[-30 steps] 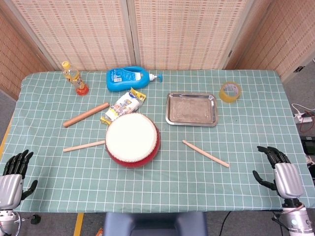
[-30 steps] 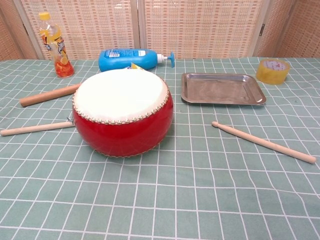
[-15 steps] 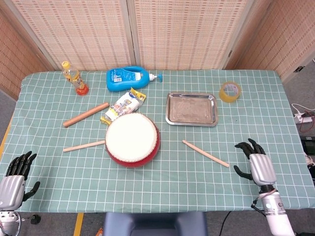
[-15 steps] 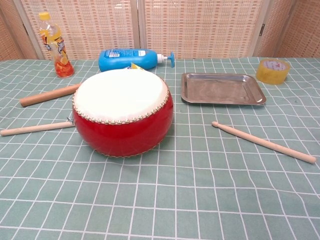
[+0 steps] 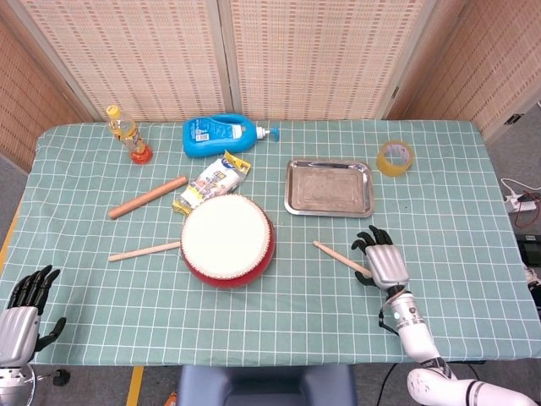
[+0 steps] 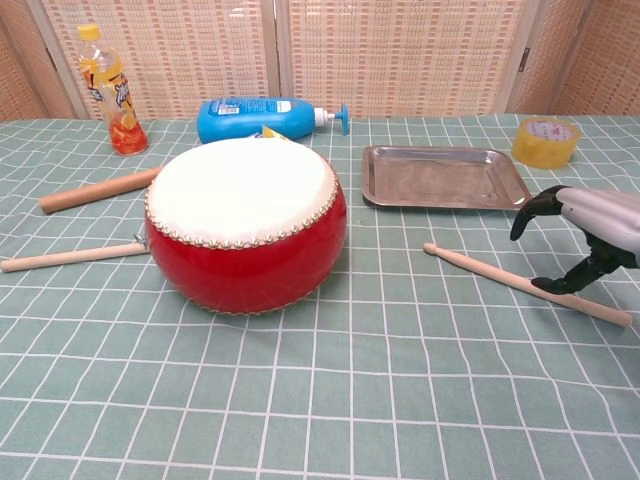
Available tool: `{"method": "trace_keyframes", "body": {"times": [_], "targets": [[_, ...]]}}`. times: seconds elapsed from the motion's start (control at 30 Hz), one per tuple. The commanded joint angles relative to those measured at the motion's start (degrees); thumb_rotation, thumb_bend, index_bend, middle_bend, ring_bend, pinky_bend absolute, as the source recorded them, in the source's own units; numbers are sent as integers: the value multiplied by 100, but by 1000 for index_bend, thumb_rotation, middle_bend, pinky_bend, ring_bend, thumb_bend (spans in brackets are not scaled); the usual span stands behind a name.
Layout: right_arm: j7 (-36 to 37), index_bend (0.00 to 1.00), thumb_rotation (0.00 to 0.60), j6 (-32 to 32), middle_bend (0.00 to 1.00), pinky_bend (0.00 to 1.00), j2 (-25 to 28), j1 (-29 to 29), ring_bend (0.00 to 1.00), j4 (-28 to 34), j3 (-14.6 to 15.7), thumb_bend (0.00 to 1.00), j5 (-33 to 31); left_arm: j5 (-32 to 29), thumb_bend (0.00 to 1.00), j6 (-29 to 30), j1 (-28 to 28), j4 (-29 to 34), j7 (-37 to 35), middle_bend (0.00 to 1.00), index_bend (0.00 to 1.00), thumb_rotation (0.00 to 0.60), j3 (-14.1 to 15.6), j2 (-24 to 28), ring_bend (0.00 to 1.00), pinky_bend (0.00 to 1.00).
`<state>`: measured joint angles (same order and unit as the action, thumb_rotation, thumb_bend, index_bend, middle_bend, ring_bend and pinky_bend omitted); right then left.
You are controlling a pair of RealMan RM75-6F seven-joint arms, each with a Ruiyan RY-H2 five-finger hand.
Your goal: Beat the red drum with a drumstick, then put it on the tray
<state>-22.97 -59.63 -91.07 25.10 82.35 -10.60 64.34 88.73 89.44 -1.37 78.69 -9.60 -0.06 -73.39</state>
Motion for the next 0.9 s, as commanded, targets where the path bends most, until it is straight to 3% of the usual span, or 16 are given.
{"method": "trace_keyframes", "body": {"times": [0.03, 0.3, 0.9], "targets": [[-57, 365, 599, 181, 154, 83, -171, 112, 0, -189, -9, 263, -170, -13, 276, -20, 8, -38, -50, 0, 82, 600, 8, -5, 0, 0], [110, 436, 599, 294, 154, 82, -350, 235, 0, -465, 31, 282, -239, -22, 274, -61, -2, -71, -36, 0, 82, 600, 4, -14, 0, 0], [332, 484, 599, 448, 154, 82, -519, 426, 0, -829, 75, 367, -328, -77, 277, -146, -11, -96, -75, 0, 83, 600, -12, -16, 0, 0]]}}
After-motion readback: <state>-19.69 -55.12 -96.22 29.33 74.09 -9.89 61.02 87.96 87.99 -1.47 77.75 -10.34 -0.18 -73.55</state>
